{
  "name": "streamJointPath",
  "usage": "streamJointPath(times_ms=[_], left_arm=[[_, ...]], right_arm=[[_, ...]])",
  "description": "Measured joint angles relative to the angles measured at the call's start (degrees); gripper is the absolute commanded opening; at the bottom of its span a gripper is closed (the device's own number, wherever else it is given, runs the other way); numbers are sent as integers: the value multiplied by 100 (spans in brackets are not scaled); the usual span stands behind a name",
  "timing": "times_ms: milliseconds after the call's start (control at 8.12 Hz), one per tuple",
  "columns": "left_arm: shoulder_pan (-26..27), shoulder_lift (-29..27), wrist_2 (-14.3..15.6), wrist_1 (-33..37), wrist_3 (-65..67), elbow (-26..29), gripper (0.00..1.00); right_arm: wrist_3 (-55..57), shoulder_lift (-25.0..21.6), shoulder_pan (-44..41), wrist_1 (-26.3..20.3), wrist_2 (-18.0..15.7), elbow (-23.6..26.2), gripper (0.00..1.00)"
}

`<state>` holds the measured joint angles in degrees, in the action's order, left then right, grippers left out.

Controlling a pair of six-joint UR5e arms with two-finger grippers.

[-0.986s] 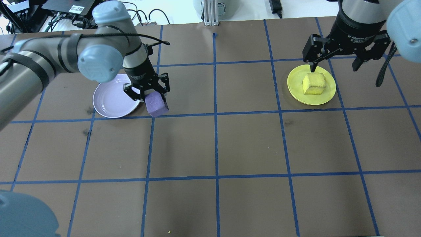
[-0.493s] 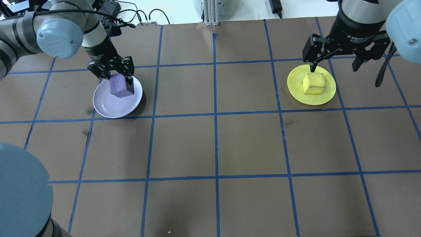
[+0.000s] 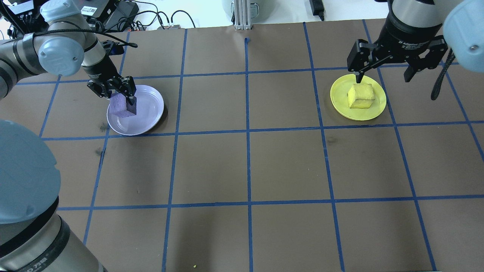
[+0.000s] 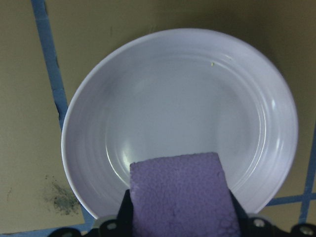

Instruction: Sort blocks by color into plates

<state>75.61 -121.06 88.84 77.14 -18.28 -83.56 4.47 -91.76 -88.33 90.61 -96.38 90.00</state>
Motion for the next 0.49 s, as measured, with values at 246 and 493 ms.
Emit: streamJointPath(times_ms=[246,493], left_arm=[[-13,-81,55,-10,-7,-7,100],[12,38,72,144,16,-1,100]], right_arm=[[1,0,0,0,17,0,100],[1,-5,0,0,23,0,100]])
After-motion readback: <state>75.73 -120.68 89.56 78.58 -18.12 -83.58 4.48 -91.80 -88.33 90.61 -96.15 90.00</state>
